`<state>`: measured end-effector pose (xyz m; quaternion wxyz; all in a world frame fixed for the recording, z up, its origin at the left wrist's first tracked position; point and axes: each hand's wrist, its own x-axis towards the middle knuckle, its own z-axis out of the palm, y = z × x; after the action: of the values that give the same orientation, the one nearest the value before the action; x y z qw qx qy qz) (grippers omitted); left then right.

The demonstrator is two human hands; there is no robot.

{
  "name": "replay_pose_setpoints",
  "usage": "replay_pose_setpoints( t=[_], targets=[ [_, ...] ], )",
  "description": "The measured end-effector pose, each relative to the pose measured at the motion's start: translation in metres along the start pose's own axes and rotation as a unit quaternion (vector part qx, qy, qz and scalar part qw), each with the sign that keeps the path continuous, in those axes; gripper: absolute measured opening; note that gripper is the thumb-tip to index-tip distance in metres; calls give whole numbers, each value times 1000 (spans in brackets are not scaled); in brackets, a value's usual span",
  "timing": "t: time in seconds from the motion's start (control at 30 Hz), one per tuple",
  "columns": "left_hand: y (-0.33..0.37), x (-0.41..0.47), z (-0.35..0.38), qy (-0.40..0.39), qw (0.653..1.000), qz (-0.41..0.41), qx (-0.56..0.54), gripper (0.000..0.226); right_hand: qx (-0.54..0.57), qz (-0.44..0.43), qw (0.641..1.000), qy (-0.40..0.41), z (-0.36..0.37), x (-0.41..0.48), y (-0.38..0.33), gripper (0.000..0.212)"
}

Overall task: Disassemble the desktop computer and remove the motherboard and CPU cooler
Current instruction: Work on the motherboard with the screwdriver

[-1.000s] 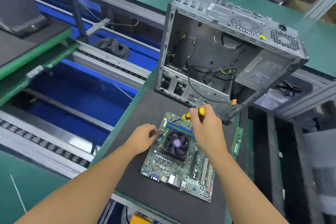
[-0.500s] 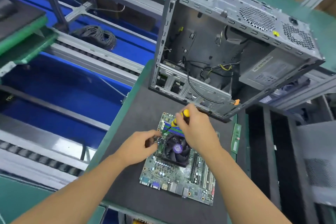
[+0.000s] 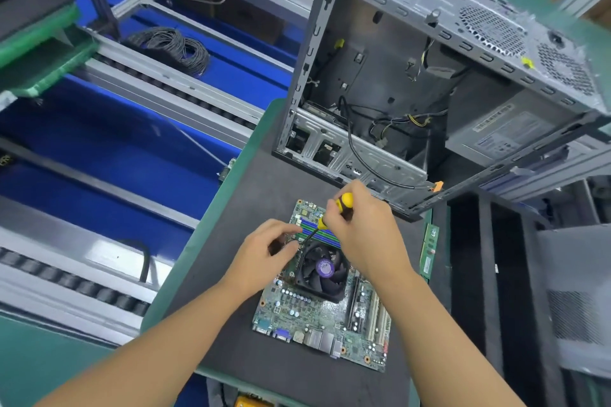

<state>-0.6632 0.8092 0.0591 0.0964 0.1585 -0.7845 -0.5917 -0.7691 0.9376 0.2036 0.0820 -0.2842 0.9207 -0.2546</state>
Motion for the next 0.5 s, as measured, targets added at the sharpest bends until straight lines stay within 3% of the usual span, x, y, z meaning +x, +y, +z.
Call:
replay_pose_setpoints(
  t=[0.17, 0.5],
  targets=[
    [1, 3, 2, 4, 999, 27, 33, 24, -10, 1, 999, -35, 6, -5, -2, 18],
    [2, 3, 5, 18, 998, 39, 38, 19, 21, 11, 1000, -8, 6, -10, 1, 15]
  ],
)
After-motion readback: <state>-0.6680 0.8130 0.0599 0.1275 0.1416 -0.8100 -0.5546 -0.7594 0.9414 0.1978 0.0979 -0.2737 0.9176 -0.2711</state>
